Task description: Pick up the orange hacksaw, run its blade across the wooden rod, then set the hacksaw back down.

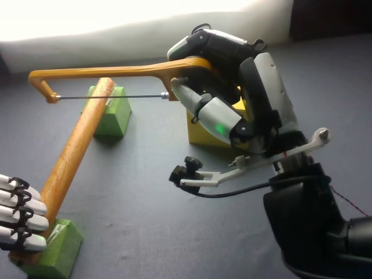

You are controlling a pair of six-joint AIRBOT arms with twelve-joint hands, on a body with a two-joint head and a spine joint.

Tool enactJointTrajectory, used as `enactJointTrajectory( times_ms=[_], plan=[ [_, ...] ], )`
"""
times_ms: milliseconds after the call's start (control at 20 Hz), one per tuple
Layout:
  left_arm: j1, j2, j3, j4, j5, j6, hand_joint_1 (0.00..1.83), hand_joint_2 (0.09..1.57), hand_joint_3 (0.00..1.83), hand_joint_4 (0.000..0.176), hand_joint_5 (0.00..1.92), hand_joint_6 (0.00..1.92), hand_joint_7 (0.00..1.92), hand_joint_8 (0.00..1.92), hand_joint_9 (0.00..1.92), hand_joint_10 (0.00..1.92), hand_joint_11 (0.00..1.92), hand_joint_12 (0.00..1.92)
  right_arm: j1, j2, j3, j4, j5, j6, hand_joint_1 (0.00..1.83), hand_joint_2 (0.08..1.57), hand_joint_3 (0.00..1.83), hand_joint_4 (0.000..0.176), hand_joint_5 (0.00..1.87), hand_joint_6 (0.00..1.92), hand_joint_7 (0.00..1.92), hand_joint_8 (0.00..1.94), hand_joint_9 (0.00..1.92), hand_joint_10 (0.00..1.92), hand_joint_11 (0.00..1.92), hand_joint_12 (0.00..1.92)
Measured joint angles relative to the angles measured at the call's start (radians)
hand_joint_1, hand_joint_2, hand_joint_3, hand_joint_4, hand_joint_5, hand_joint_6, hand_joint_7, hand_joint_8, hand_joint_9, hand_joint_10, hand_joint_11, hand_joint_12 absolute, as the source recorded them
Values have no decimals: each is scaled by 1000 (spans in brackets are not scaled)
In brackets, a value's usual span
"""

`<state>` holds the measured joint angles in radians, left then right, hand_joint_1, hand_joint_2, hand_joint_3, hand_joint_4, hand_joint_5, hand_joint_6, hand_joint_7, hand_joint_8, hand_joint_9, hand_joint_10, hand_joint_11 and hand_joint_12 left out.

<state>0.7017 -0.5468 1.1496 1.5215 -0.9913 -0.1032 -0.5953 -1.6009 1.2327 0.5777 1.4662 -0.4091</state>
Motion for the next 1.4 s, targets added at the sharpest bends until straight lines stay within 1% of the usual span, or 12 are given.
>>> enactJointTrajectory(
  times_ms=[50,150,250,400,550,650,850,900,950,1250,1350,1400],
  plan=[
    [0,0,0,0,0,0,165,1252,0,0,140,6,93,2,109,3,0,293,0,-4,-9,26,0,-1,1381,1118,1,0,847,1008,951,993,1014,1195,974,1274],
    [0,0,0,0,0,0,123,1261,2,0,99,0,71,0,95,0,0,274,-1,-13,-9,62,-1,-10,1381,1112,0,0,880,978,966,956,1011,1203,964,1276],
    [0,0,0,0,0,0,150,1246,0,0,115,5,103,6,119,6,0,373,-2,-18,-9,80,0,-11,1380,1116,1,0,857,1022,956,962,1014,1194,962,1263],
    [0,0,-2,-2,-1,0,116,1247,0,0,103,3,101,5,103,4,0,328,-9,-28,-9,109,1,-14,1380,1115,0,0,873,988,970,942,995,1231,916,1349],
    [0,0,-2,1,1,0,116,1254,1,0,81,1,75,1,66,2,0,254,-24,-36,-9,122,2,-16,1382,1108,0,0,892,956,989,922,1003,1214,934,1335],
    [-2,0,-3,2,2,0,127,1250,0,0,100,2,93,2,93,5,0,279,-31,-45,-3,122,2,-16,1380,1112,1,0,876,989,976,935,1005,1210,931,1324],
    [-2,0,-4,2,3,0,151,1253,0,0,81,1,70,4,57,2,0,204,-29,-80,42,117,-2,-15,1383,1101,0,0,917,945,992,901,1015,1193,946,1301],
    [-2,0,-4,2,3,0,169,1244,0,0,107,3,93,3,80,3,0,290,-26,-87,52,119,-6,-15,1381,1109,2,0,893,975,959,957,1010,1199,948,1291],
    [-2,0,-4,2,3,0,172,1241,0,0,107,1,81,0,83,2,0,310,-22,-91,58,120,-10,-15,1381,1110,0,0,887,986,959,956,1019,1182,958,1271],
    [-2,0,-4,2,4,0,114,1248,0,0,85,0,70,2,89,2,0,325,-19,-126,70,138,-13,-18,1380,1115,1,0,868,1004,956,963,1012,1198,965,1269],
    [-2,0,-4,1,3,0,134,1245,0,0,101,3,86,3,117,7,0,399,-19,-138,78,143,-15,-25,1382,1109,1,0,886,980,962,957,1021,1179,963,1264],
    [-2,0,-4,0,3,0,187,1243,0,0,111,6,89,3,114,4,0,390,-19,-145,80,148,-16,-26,1381,1110,1,0,888,982,959,960,1015,1185,958,1263]
  ],
)
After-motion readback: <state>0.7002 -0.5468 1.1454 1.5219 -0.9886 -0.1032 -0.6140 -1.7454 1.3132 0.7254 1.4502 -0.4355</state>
